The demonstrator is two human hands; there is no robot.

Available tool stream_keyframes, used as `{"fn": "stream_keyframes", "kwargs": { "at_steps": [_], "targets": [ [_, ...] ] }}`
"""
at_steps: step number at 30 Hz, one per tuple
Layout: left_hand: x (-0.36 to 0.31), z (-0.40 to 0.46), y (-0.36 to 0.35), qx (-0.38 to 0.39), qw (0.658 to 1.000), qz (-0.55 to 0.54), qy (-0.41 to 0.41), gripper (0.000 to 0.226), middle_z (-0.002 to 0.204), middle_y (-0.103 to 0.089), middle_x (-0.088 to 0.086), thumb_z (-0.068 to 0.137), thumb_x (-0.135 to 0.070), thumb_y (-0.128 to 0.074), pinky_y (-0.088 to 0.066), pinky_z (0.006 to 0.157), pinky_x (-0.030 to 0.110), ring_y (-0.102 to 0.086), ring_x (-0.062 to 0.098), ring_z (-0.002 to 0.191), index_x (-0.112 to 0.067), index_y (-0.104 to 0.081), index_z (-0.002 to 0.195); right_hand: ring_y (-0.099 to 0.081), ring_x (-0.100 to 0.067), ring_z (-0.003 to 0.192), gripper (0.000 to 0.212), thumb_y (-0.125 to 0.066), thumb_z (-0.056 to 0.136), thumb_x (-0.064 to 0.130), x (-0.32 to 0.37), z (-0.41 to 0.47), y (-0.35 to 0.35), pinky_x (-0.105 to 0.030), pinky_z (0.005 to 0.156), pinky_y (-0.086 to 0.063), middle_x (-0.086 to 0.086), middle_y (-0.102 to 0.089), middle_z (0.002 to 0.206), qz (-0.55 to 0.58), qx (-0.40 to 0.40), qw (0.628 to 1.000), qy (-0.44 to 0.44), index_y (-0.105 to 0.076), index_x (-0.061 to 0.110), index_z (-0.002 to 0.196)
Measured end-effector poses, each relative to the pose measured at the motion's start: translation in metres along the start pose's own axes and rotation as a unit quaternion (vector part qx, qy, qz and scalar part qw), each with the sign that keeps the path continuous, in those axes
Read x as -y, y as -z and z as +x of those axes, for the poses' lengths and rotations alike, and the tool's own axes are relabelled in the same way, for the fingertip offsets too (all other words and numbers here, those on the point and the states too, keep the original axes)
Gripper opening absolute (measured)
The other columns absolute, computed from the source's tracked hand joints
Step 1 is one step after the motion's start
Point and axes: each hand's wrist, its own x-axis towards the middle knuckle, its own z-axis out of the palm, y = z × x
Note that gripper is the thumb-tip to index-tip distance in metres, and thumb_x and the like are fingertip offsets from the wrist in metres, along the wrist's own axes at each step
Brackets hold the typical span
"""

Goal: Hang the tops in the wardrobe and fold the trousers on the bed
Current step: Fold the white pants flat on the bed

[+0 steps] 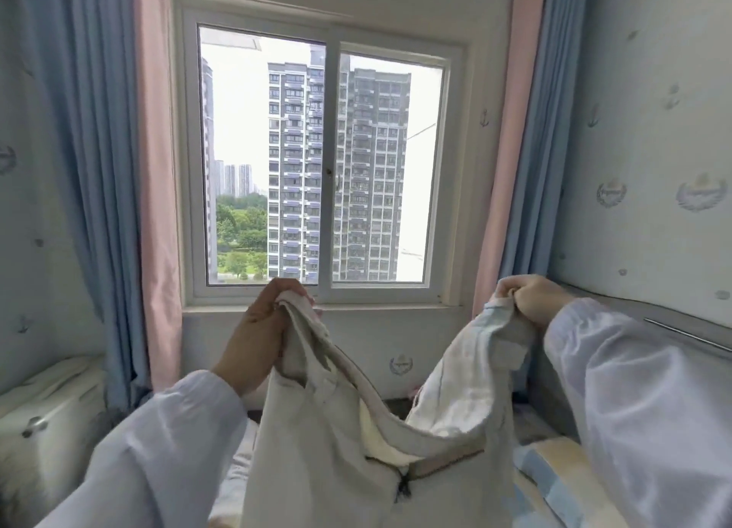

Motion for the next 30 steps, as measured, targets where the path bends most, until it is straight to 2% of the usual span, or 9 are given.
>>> {"fn": "stream_keyframes", "kwargs": {
  "at_steps": [2,5,9,12,14,17,23,26,30],
  "targets": [
    [0.002,0.001,-0.022,0.07,0.997,0.043,0.009,0.02,0.075,-0.062,-0.004,0.075,-0.016,-0.057,-0.045,0.064,0.03,-0.057,0.016,0.068,-0.033,-0.067,0.075,-0.056,-0.03,0.095,0.054,-0.027,0.079,-0.012,0.021,0.002,-0.024,-0.036,0.086,-0.047,-0.007,-0.064,0.09,0.003,0.022,0.999,0.048,-0.063,0.025,0.061],
    [0.01,0.003,-0.048,0.091,0.994,0.054,0.04,0.019,0.071,-0.059,0.003,0.077,-0.022,-0.067,-0.047,0.063,0.024,-0.054,0.016,0.066,-0.032,-0.068,0.093,-0.052,-0.017,0.091,0.045,-0.034,0.086,-0.012,0.064,-0.012,-0.054,-0.016,0.077,-0.042,0.007,-0.059,0.08,0.014,0.077,0.986,0.144,-0.059,0.023,0.071],
    [0.017,0.007,-0.064,0.045,0.996,0.035,0.063,0.02,0.068,-0.069,-0.008,0.083,-0.022,-0.062,-0.053,0.063,0.021,-0.062,0.01,0.067,-0.027,-0.073,0.068,-0.054,0.002,0.092,0.028,-0.047,0.092,0.004,0.107,-0.029,-0.065,-0.001,0.079,-0.038,0.017,-0.058,0.097,-0.015,0.135,0.952,0.273,-0.062,0.027,0.094],
    [0.022,0.007,-0.059,0.073,0.995,-0.007,0.074,0.005,0.075,-0.07,-0.004,0.073,-0.033,-0.074,-0.054,0.067,0.024,-0.065,0.012,0.072,-0.029,-0.074,0.072,-0.054,-0.004,0.105,0.023,-0.052,0.092,0.014,0.117,-0.031,-0.066,-0.01,0.092,-0.038,0.014,-0.058,0.113,-0.024,0.132,0.941,0.311,-0.06,0.034,0.101],
    [0.025,0.008,-0.056,0.122,0.988,-0.03,0.087,0.022,0.076,-0.07,-0.002,0.062,-0.04,-0.083,-0.054,0.067,0.025,-0.065,0.012,0.072,-0.025,-0.074,0.075,-0.06,-0.008,0.097,0.019,-0.056,0.091,0.022,0.118,-0.032,-0.068,-0.014,0.087,-0.044,0.006,-0.063,0.111,-0.013,0.105,0.947,0.302,-0.06,0.034,0.104],
    [0.028,0.009,-0.062,0.131,0.987,0.029,0.088,0.009,0.076,-0.069,-0.001,0.075,-0.028,-0.076,-0.052,0.069,0.025,-0.064,0.011,0.072,-0.019,-0.073,0.077,-0.051,-0.002,0.053,0.018,-0.061,0.088,0.026,0.112,-0.036,-0.073,-0.011,0.057,-0.04,0.004,-0.056,0.064,0.029,0.046,0.958,0.283,-0.06,0.024,0.105],
    [0.037,0.012,-0.06,0.018,0.994,0.079,0.079,0.011,0.083,-0.06,0.011,0.092,-0.009,-0.053,-0.049,0.067,0.026,-0.055,0.019,0.076,-0.005,-0.062,0.086,-0.059,-0.016,0.079,0.023,-0.061,0.085,0.042,0.056,-0.033,-0.079,-0.034,0.082,-0.05,0.001,-0.064,0.084,0.026,0.172,0.98,0.095,-0.062,0.019,0.085],
    [0.041,0.015,-0.049,0.003,0.993,0.081,0.08,0.013,0.085,-0.058,0.013,0.094,-0.011,-0.05,-0.049,0.067,0.028,-0.055,0.019,0.075,-0.002,-0.059,0.09,-0.058,-0.014,0.078,0.009,-0.058,0.091,0.021,0.033,-0.038,-0.083,-0.025,0.076,-0.049,0.003,-0.063,0.082,-0.013,0.259,0.965,0.042,-0.063,0.015,0.086],
    [0.05,0.013,-0.036,-0.022,0.991,0.11,0.075,0.013,0.082,-0.055,0.01,0.097,-0.01,-0.045,-0.045,0.069,0.029,-0.051,0.02,0.076,-0.006,-0.055,0.089,-0.058,-0.015,0.082,0.011,-0.055,0.089,0.017,0.012,-0.043,-0.087,-0.022,0.072,-0.047,-0.001,-0.063,0.088,-0.189,0.244,0.949,0.062,-0.061,0.019,0.081]
  ]
}}
